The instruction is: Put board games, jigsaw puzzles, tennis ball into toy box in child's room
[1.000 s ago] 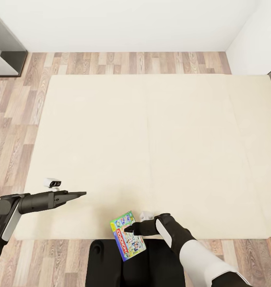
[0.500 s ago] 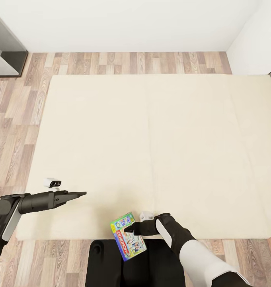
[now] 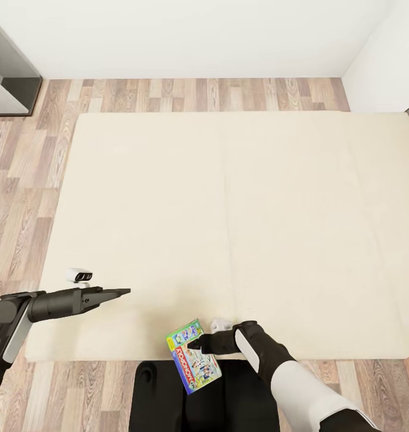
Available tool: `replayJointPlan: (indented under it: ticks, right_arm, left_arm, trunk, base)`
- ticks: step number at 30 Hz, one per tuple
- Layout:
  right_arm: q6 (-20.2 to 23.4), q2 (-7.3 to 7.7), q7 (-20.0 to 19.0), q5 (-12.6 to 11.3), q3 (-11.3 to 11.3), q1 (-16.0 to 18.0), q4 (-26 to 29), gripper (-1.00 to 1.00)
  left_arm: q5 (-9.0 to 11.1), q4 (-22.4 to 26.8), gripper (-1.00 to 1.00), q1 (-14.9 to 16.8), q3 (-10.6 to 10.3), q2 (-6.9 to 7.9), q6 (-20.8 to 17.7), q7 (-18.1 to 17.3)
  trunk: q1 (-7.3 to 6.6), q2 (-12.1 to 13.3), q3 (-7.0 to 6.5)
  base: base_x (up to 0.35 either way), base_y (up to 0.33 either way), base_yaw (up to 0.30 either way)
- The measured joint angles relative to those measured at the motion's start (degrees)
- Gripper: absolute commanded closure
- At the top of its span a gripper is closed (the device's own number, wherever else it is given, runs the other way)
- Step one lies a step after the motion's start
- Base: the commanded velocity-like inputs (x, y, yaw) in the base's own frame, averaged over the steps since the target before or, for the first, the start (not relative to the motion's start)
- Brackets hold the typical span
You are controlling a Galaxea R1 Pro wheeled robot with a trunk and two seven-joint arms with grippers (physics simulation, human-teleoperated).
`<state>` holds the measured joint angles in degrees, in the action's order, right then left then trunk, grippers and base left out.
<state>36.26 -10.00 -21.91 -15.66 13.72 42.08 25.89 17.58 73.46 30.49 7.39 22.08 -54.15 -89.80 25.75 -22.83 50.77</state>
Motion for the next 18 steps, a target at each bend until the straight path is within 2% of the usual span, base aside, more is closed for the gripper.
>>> replayJointPlan:
  ticks: [4,7,12,18]
  right_arm:
    - [-0.02,0.0,0.0,0.0,0.0,0.0,0.06,-1.0]
    - [-0.97,0.33,0.35,0.48,-0.23,-0.97,0.22,-1.0]
    - [-0.95,0.42,0.37,0.42,-0.27,-1.49,0.29,-1.0]
    - [-1.09,2.25,0.45,0.46,-0.36,-2.3,0.52,-1.0]
  left_arm:
    - [0.0,0.0,-1.0,0.0,0.0,-0.02,0.0,0.0]
    - [0.01,-0.95,-1.0,-0.09,0.26,0.83,0.0,0.01]
    - [0.03,-1.37,-1.0,-0.09,0.27,1.01,0.0,0.0]
    - [0.24,-1.47,-1.0,-0.11,0.2,2.81,0.0,0.0]
  trunk:
    - [0.0,0.0,0.0]
    - [0.0,0.0,0.0]
    - [0.0,0.0,0.0]
    - [0.0,0.0,0.0]
  base:
    - [0.0,0.0,0.0]
    - [0.0,0.0,0.0]
    - [0.0,0.0,0.0]
    - [0.0,0.0,0.0]
